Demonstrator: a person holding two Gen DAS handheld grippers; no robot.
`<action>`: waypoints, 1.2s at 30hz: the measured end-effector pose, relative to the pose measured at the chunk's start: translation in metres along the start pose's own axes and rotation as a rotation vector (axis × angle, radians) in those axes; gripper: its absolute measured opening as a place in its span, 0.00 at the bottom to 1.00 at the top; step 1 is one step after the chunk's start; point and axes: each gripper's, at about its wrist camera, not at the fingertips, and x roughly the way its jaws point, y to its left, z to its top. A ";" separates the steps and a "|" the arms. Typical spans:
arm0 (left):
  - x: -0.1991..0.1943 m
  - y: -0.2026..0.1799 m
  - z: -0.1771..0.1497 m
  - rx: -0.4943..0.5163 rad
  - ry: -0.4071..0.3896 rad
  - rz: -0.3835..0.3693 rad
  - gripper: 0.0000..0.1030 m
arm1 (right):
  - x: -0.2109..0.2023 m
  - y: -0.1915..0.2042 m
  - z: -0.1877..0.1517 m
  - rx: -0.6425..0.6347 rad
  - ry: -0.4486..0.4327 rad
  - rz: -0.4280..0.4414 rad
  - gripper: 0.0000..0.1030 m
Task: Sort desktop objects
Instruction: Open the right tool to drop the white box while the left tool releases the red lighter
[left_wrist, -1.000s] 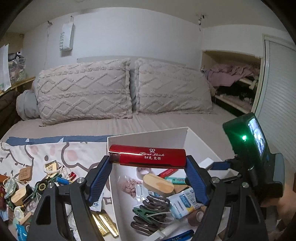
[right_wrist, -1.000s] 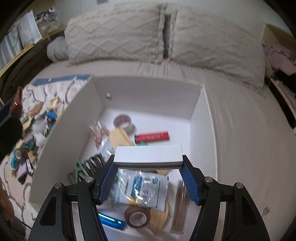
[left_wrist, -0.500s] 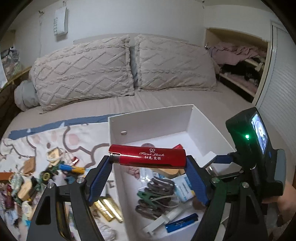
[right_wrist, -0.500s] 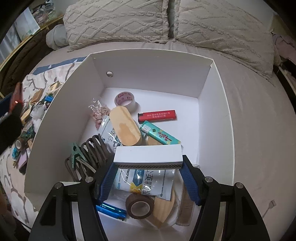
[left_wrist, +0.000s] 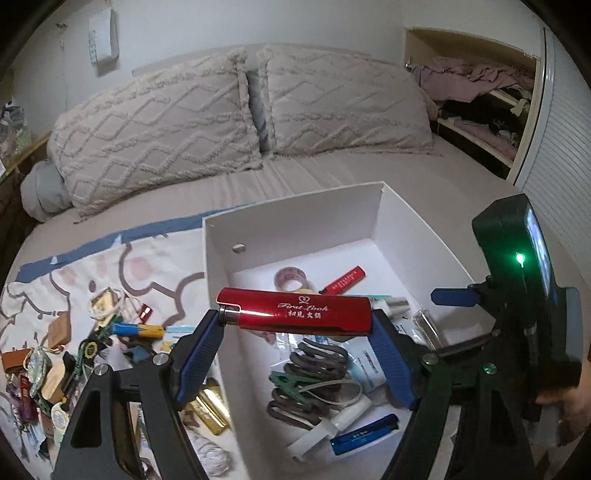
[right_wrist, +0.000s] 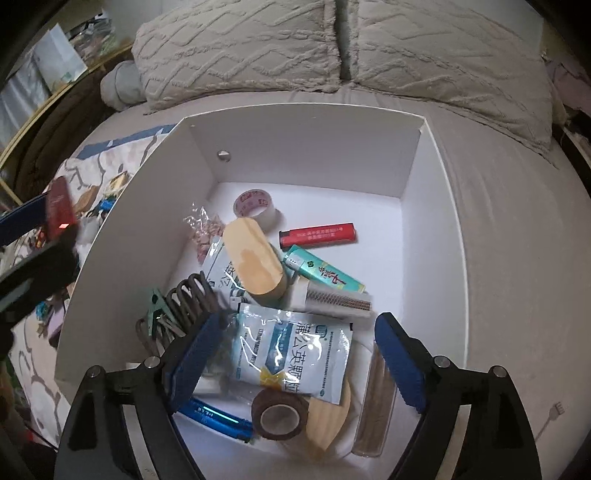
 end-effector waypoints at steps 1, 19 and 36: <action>0.002 -0.001 0.002 0.001 0.007 0.001 0.77 | 0.001 0.001 -0.001 -0.004 0.011 -0.006 0.84; 0.044 0.001 0.019 0.042 0.164 0.058 0.77 | -0.025 0.000 -0.031 -0.068 -0.029 0.022 0.84; 0.064 -0.002 0.026 0.001 0.215 0.069 0.79 | -0.025 0.008 -0.034 -0.075 -0.026 0.045 0.84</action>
